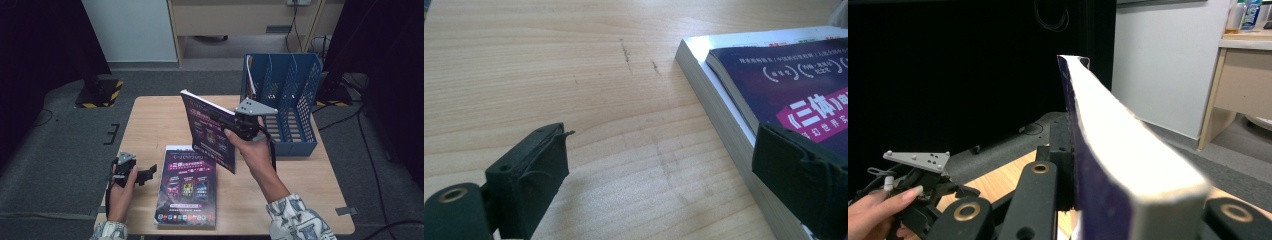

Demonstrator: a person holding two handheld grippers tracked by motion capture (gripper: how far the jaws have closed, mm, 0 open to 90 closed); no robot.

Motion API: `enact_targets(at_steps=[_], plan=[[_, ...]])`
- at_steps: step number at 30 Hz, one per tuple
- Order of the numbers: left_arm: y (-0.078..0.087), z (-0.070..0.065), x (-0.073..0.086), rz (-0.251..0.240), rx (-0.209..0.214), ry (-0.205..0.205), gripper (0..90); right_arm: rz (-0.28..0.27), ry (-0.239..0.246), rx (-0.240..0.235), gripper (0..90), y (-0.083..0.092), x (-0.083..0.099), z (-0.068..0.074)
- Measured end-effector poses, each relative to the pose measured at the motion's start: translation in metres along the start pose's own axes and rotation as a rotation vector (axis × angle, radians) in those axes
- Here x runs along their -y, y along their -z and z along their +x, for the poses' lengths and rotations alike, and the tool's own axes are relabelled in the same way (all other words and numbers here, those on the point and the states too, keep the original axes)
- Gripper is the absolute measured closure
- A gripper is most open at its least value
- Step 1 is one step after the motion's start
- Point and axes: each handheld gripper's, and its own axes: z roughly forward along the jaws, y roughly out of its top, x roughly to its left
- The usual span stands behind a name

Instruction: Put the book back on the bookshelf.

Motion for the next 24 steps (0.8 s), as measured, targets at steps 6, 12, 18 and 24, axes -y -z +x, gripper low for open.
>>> enact_targets(at_steps=[6,12,18,24], plan=[[-0.003,-0.003,0.001,0.020,0.003,-0.020,7.2,0.002,-0.004,0.007,82.6,0.009,0.000,-0.003],[-0.005,-0.003,0.002,0.037,0.001,-0.027,7.3,0.000,-0.003,0.014,82.6,0.015,0.002,-0.007],[-0.010,-0.005,0.004,0.075,-0.011,-0.052,7.3,-0.009,-0.008,0.012,82.6,0.023,0.003,-0.011],[-0.011,-0.003,0.006,0.088,-0.036,-0.055,7.2,-0.011,-0.010,0.006,82.6,0.032,0.006,-0.012]])
